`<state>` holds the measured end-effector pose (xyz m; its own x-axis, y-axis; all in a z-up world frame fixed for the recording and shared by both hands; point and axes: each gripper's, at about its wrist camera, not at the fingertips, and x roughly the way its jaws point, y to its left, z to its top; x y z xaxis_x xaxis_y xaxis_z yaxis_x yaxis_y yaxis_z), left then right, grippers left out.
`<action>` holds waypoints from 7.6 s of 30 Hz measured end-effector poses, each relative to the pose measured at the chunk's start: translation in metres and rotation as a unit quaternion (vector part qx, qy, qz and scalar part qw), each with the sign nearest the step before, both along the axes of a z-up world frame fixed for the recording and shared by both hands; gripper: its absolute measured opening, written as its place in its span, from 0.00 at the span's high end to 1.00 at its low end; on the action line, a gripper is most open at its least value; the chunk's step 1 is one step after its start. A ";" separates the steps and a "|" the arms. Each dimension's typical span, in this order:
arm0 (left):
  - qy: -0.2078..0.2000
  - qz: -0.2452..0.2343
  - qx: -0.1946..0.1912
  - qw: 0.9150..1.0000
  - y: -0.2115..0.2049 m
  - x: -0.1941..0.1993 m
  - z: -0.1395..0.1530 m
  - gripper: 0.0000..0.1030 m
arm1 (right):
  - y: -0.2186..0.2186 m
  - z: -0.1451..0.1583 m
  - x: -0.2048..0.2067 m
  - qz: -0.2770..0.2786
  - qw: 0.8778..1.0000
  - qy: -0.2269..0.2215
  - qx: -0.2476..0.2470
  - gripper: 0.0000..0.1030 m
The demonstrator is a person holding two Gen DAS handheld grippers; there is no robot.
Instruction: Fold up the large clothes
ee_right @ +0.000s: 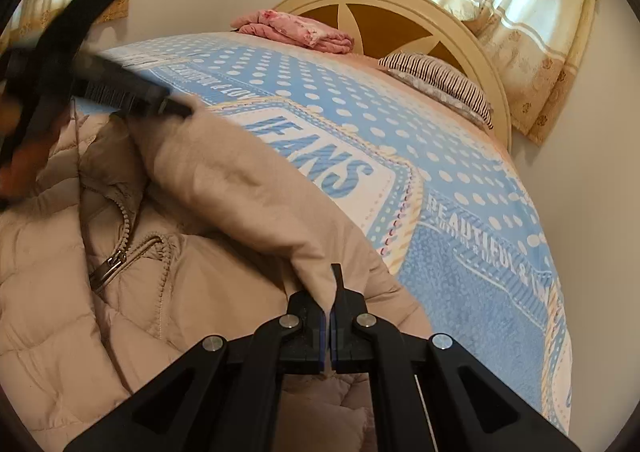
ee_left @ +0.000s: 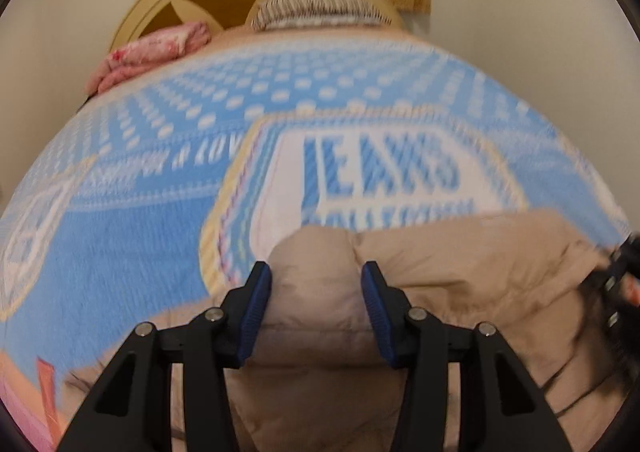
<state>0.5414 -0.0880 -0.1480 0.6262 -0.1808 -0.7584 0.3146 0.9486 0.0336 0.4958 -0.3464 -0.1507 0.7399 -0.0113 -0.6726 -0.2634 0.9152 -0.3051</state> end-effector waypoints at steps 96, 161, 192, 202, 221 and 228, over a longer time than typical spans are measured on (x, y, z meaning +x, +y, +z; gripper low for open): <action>0.041 0.043 0.047 0.997 -0.032 0.020 -0.038 0.00 | 0.018 -0.042 0.056 -0.169 0.963 0.086 0.191 0.67; -0.093 -0.102 -0.243 0.960 0.266 -0.510 0.119 0.87 | -0.052 0.097 -0.579 -0.113 0.844 -0.070 0.520 0.93; -0.037 -0.056 -0.307 0.949 0.312 -0.308 0.174 0.00 | -0.116 0.120 -0.259 -0.207 0.828 -0.082 0.515 0.94; -0.157 -0.041 -0.120 0.980 0.173 -0.321 0.144 0.00 | -0.115 0.063 -0.175 -0.266 0.836 -0.051 0.477 0.94; -0.101 0.029 0.069 0.992 0.050 -0.203 0.019 0.00 | -0.011 0.093 -0.159 -0.200 0.924 -0.095 0.311 0.48; -0.066 0.056 0.055 0.995 0.051 -0.178 0.017 0.00 | 0.047 0.029 -0.118 -0.164 0.951 -0.014 0.264 0.48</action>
